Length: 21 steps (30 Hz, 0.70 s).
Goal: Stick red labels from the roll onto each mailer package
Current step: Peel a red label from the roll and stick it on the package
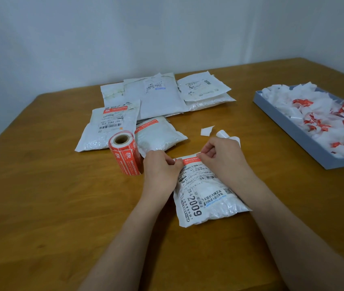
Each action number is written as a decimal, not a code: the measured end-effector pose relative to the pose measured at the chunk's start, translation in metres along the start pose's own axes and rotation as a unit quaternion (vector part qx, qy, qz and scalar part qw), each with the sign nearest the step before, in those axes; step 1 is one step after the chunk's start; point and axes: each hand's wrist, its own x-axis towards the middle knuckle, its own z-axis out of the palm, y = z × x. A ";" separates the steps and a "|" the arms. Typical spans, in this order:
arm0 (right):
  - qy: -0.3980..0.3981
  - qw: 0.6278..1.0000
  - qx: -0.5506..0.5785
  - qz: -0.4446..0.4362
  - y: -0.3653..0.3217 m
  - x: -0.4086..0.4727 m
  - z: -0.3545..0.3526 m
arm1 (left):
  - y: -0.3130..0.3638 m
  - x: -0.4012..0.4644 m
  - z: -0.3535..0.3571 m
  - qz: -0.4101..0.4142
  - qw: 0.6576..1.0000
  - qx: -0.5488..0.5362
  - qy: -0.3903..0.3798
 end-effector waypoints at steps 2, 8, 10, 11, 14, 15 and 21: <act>-0.001 1.000 0.007 0.006 0.001 0.001 0.000 | -0.001 0.001 0.001 0.000 1.000 0.002 0.001; -0.001 1.000 0.006 0.006 0.001 0.001 0.001 | -0.001 0.004 0.001 -0.013 1.000 0.012 -0.010; -0.002 1.000 0.007 0.002 0.001 0.001 0.000 | -0.002 0.005 0.001 -0.016 1.000 0.013 -0.012; -0.004 1.000 0.006 -0.001 0.001 0.001 0.000 | -0.002 0.006 0.001 -0.016 1.000 0.016 -0.011; -0.007 1.000 -0.004 -0.007 0.000 0.001 0.000 | -0.002 0.006 0.003 -0.002 0.999 0.037 -0.006; -0.007 1.000 -0.007 -0.009 0.000 0.001 0.000 | -0.003 0.007 0.003 0.003 0.999 0.044 -0.005; -0.005 1.000 -0.017 -0.015 0.000 0.001 0.000 | -0.005 0.008 0.005 0.022 0.998 0.055 0.001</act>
